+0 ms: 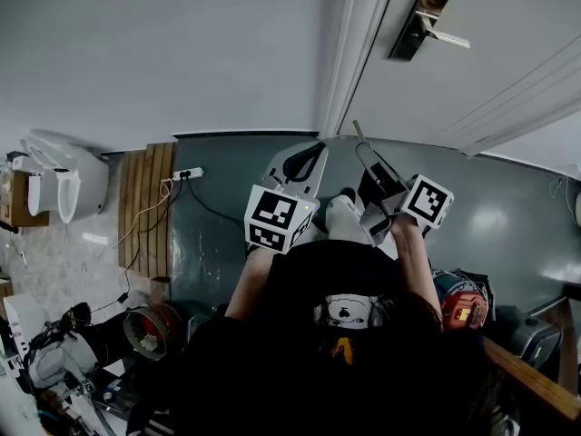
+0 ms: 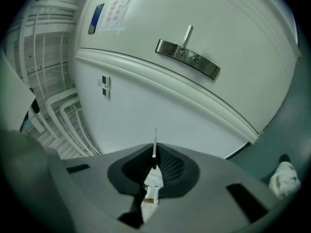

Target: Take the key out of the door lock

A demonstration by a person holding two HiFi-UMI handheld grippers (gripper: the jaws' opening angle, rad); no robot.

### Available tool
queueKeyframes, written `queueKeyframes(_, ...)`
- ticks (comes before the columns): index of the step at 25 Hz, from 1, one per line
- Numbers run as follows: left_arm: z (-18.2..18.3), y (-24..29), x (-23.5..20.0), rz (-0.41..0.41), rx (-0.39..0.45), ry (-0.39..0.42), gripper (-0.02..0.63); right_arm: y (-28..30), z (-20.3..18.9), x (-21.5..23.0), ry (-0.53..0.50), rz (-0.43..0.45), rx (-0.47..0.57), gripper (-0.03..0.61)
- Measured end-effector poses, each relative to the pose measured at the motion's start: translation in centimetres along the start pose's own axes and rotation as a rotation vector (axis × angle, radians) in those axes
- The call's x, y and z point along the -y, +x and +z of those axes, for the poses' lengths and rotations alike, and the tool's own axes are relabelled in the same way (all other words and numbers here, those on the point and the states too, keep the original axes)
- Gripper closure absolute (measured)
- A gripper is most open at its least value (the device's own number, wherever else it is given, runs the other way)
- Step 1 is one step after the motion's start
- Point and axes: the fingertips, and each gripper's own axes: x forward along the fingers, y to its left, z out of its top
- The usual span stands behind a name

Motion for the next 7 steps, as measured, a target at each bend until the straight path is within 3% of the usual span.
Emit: queueKeyframes(7, -0.02, 0.05, 0.23, -0.01, 0.002, 0.005, 0.604, -0.5, 0.6, 0.14, 0.017, -0.001, 0.031, 0.557)
